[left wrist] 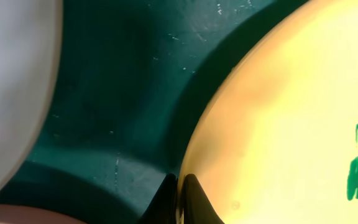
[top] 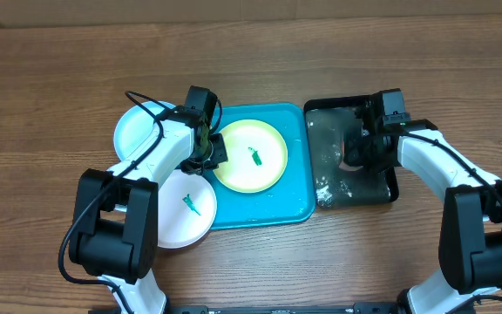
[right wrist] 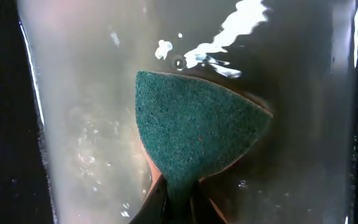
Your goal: Clean dirty plates on tray and stack at the side
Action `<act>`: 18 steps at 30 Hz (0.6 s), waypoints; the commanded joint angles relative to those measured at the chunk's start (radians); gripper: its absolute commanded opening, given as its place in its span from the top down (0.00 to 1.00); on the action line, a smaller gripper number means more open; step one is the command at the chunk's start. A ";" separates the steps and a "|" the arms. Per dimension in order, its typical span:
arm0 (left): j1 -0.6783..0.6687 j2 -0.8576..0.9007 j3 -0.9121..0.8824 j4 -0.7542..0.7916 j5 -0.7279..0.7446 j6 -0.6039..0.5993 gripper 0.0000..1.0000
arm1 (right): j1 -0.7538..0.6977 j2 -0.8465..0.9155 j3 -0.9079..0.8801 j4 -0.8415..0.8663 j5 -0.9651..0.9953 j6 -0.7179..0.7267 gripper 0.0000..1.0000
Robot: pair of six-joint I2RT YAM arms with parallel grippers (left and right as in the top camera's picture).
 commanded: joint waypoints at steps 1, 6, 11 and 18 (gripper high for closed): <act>0.000 0.009 -0.006 0.010 0.026 0.023 0.96 | 0.005 0.002 0.030 0.005 -0.039 0.000 0.96; 0.000 0.009 -0.006 0.023 0.037 0.023 0.96 | 0.005 0.002 0.048 -0.023 -0.040 0.000 0.96; 0.000 0.009 -0.006 0.030 0.051 0.016 0.96 | 0.005 0.002 0.134 -0.138 -0.037 0.000 0.96; -0.002 0.009 -0.006 0.032 0.051 0.014 0.96 | 0.007 0.002 0.248 -0.254 0.002 0.001 0.96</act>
